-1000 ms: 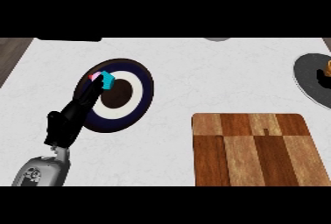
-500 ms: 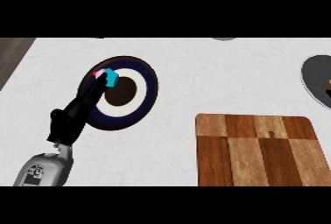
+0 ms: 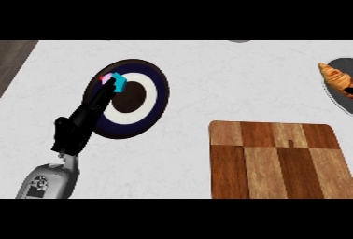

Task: Pick the croissant from the cutting board and place it in the pan

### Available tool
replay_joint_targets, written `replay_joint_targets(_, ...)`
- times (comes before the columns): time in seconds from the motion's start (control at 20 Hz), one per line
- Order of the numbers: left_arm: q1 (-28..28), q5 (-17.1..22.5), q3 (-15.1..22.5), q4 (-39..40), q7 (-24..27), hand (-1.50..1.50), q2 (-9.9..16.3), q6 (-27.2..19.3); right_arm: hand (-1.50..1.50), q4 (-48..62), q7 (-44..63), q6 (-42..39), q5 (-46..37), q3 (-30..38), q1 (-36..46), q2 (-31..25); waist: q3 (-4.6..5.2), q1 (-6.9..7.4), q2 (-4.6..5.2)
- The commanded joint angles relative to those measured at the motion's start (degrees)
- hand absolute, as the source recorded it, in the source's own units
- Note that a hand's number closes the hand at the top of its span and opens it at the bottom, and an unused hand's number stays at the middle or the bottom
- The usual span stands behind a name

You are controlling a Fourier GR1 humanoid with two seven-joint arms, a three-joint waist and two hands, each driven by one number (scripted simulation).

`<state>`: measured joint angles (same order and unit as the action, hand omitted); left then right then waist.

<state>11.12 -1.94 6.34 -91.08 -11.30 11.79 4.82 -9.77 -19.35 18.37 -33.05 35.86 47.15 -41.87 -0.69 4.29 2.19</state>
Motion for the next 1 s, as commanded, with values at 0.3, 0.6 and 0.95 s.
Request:
replay_joint_targets(0.3,-0.06,-0.5,-0.96,0.65,0.85,0.0,0.11,-0.64,-1.5,0.78,-10.51,-14.03,13.64,12.76,-3.12,-2.09,-0.08,-1.31,-0.06)
replay_joint_targets(0.6,1.51,-0.41,-1.77,1.33,-1.35,0.0,0.14,-0.94,-1.5,0.82,-15.36,-24.9,15.13,13.65,-7.63,-5.63,0.1,-1.96,-0.56)
replay_joint_targets(0.95,-2.06,0.61,-3.18,0.81,1.91,0.0,2.04,1.43,-1.5,-0.2,-27.55,-28.3,17.87,15.75,-15.94,-3.98,0.24,-2.24,-1.08)
